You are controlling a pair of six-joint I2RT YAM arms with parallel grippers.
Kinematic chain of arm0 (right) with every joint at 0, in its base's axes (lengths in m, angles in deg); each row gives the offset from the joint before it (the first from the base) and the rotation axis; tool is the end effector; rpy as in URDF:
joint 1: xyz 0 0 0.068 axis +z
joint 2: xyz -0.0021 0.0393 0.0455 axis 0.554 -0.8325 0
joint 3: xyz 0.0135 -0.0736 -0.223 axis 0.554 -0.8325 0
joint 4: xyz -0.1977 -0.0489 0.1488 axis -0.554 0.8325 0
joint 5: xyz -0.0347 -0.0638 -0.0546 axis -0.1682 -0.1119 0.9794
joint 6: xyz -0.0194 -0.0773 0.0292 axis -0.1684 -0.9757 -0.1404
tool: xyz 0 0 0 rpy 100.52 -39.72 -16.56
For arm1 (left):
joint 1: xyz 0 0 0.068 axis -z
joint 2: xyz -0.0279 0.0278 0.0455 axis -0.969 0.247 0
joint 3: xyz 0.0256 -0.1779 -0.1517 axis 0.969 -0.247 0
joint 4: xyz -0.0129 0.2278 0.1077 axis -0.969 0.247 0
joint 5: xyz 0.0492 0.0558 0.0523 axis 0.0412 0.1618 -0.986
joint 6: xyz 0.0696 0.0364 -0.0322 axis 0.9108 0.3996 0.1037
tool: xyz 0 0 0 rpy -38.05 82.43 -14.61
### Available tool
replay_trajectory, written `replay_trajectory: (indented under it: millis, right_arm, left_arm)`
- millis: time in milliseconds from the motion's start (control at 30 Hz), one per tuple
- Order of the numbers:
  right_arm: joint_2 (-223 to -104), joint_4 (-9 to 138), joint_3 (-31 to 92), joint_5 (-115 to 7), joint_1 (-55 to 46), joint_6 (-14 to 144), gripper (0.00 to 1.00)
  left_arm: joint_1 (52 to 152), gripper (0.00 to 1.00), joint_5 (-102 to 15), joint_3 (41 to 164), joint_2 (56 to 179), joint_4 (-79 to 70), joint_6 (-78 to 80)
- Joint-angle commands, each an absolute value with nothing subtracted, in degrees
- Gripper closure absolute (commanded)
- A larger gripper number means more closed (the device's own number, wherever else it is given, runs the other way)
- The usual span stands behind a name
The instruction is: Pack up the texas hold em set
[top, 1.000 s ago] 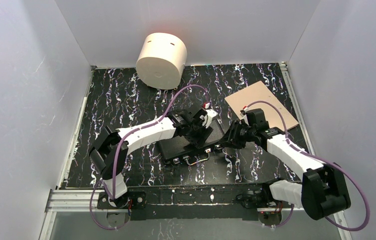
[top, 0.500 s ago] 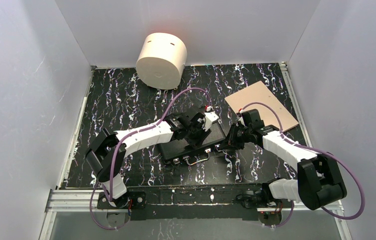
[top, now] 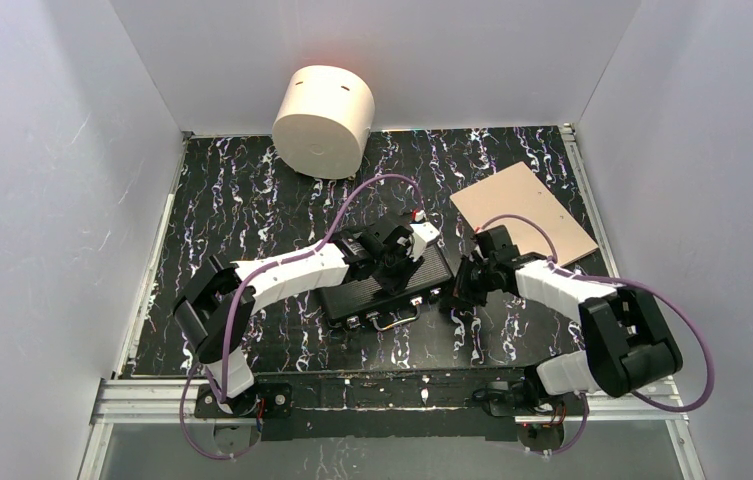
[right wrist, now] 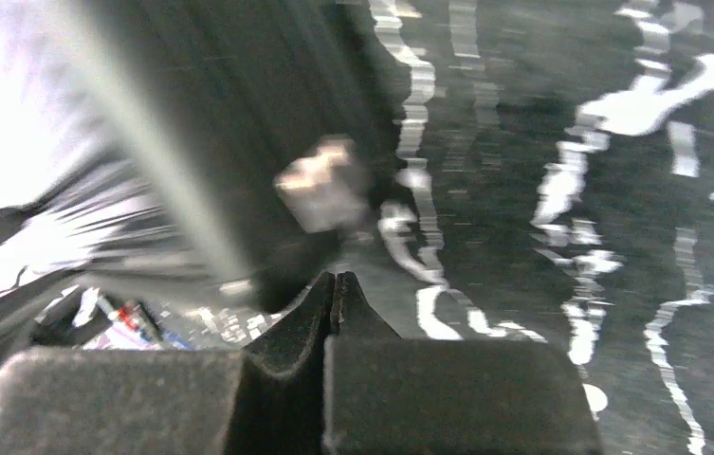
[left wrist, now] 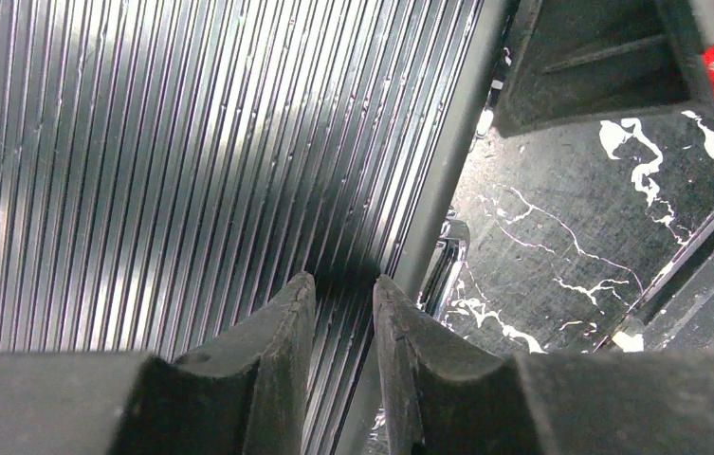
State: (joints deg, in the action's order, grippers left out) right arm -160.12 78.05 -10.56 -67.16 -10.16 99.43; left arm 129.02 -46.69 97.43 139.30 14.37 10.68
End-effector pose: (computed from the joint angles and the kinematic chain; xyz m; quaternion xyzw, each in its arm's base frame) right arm 0.2306 0.1297 0.0970 0.0936 0.9394 0.2980 0.1410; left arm 0.2236 -0.3108 0.1640 0.4195 0.8283 -0.2056 0.3092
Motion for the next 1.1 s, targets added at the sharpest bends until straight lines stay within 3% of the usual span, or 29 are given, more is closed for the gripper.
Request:
replay_trajectory:
  millis: [0, 300, 500, 567, 633, 733, 867, 1067]
  right_arm:
    - [-161.4, 82.5, -12.4, -59.1, -10.8, 98.9, 0.99]
    - [-149.3, 77.8, -12.3, -61.1, -10.7, 99.5, 0.99]
    - [-145.6, 77.6, -11.1, -61.2, -10.7, 100.4, 0.79]
    - [-145.8, 77.4, -10.6, -62.4, -10.7, 100.2, 0.69]
    - [-145.7, 77.0, -10.2, -64.0, -10.5, 99.4, 0.53]
    - [-145.1, 74.8, -9.6, -66.3, -9.9, 98.3, 0.4]
    - [-147.2, 73.6, -7.2, -68.1, -8.2, 100.8, 0.32]
    - [-152.0, 74.6, -2.9, -63.1, -3.2, 111.8, 0.3]
  left_arm:
    - [130.1, 0.73, -44.9, 93.6, 143.5, 23.3, 9.0]
    - [130.1, 0.73, -46.2, 94.4, 143.0, 23.0, 8.0]
    - [129.7, 0.7, -50.7, 99.2, 141.3, 23.4, 4.7]
    - [129.2, 0.65, -53.6, 100.5, 140.2, 23.4, 2.5]
    - [128.7, 0.53, -57.7, 101.1, 138.7, 23.3, -0.9]
    - [127.7, 0.41, -64.3, 100.6, 135.4, 23.8, -6.9]
    - [126.2, 0.3, -69.9, 96.5, 128.1, 24.9, -13.9]
    - [125.0, 0.18, -75.7, 89.6, 114.9, 28.6, -22.1]
